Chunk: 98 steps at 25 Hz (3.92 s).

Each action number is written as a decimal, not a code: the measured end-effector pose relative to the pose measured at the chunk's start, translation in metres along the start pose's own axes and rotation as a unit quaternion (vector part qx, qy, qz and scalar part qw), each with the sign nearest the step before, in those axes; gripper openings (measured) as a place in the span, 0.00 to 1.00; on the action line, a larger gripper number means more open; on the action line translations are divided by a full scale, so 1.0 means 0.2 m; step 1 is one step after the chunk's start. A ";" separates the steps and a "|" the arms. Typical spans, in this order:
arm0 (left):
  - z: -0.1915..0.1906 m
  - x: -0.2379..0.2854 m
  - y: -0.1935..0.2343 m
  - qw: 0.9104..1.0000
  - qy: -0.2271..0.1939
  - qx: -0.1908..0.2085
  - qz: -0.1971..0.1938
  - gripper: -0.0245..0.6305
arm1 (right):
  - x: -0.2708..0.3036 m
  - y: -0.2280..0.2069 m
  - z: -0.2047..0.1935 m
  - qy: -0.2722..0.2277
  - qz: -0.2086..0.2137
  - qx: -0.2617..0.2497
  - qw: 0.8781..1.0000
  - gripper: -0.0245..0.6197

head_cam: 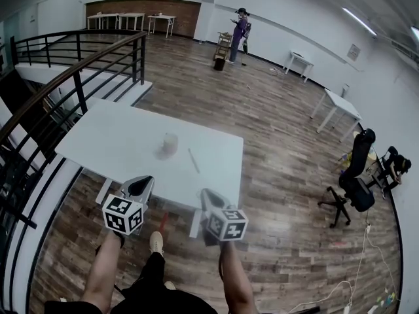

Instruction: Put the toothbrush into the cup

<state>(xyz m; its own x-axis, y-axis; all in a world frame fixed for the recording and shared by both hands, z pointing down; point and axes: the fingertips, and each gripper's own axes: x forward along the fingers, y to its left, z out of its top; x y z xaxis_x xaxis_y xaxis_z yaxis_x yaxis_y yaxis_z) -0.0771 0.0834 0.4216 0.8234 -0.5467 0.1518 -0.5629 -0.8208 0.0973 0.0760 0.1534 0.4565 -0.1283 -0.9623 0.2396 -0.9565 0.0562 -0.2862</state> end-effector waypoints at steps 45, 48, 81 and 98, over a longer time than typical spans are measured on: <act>0.09 1.37 1.16 0.996 0.051 -0.056 -0.049 0.05 | 1.59 -0.52 0.45 0.042 -0.044 0.024 0.998 0.05; 0.08 1.40 1.17 0.996 0.052 -0.059 -0.052 0.05 | 1.62 -0.54 0.46 0.044 -0.046 0.021 0.998 0.05; -0.23 1.99 0.85 0.984 0.129 -0.086 -0.086 0.05 | 1.63 -1.19 0.26 0.088 -0.087 0.067 0.990 0.05; -0.78 1.85 0.91 0.969 0.200 -0.141 -0.038 0.05 | 1.76 -1.16 -0.26 0.181 -0.050 0.094 0.978 0.05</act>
<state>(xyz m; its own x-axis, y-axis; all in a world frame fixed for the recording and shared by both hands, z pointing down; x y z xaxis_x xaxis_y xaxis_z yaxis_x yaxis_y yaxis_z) 0.1149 -0.2422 0.6483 0.8018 -0.3324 0.4966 -0.5450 -0.7478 0.3793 0.2395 -0.1838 0.6563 -0.1537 -0.8019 0.5773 -0.9082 -0.1155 -0.4022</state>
